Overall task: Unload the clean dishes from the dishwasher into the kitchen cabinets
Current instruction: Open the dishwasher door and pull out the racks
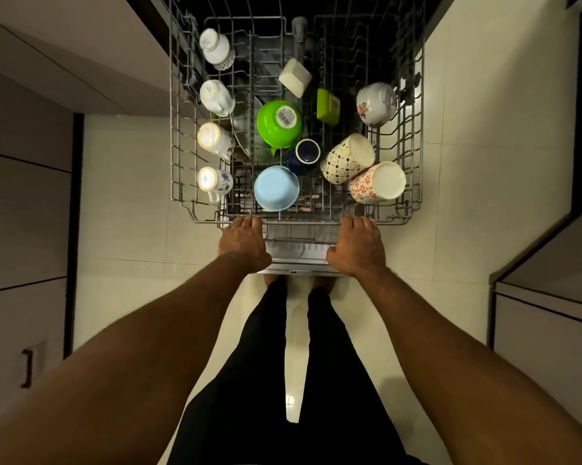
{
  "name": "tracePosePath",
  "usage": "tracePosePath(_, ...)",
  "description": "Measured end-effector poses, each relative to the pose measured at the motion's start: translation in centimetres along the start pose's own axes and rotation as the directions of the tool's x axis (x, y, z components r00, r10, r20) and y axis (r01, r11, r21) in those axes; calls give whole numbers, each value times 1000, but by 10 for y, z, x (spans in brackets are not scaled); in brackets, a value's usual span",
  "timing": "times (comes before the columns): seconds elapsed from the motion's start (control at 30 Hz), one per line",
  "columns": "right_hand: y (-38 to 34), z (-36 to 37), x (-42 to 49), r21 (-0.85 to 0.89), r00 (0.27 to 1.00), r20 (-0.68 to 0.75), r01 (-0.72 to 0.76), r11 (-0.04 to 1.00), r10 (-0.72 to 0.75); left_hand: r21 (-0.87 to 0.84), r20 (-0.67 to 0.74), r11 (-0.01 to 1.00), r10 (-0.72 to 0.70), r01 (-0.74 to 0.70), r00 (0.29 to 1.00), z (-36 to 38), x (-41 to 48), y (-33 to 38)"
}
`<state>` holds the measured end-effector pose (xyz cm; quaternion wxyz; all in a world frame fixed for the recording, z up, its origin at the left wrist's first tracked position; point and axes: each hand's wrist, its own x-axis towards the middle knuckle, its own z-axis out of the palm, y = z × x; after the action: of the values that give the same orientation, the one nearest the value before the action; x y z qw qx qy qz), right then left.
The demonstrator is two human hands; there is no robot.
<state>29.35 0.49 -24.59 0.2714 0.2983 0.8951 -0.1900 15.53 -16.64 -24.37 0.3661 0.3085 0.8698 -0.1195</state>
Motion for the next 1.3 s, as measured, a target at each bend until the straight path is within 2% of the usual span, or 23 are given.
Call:
tracePosePath(0.53,7,5,-2,3,999,-32,8,1000,-8,-35,3,999,-21,22,1000,17,-7,5)
tracePosePath(0.83,9,-5,1,31,995,98,28,999,-30,-50,176,999,9,0,984,-2,-10,2)
tracePosePath(0.9,7,-7,-1,78,995,87,41,996,-48,-94,148,996,6,8,989,-8,-11,4)
tracePosePath(1.07,-3,-21,-4,112,983,-156,111,987,-93,-221,-56,975,-17,4,998,-22,-21,20)
tracePosePath(1.3,-4,-48,-10,63,961,-226,180,982,-161,-250,-133,968,-31,-3,991,-38,-46,36)
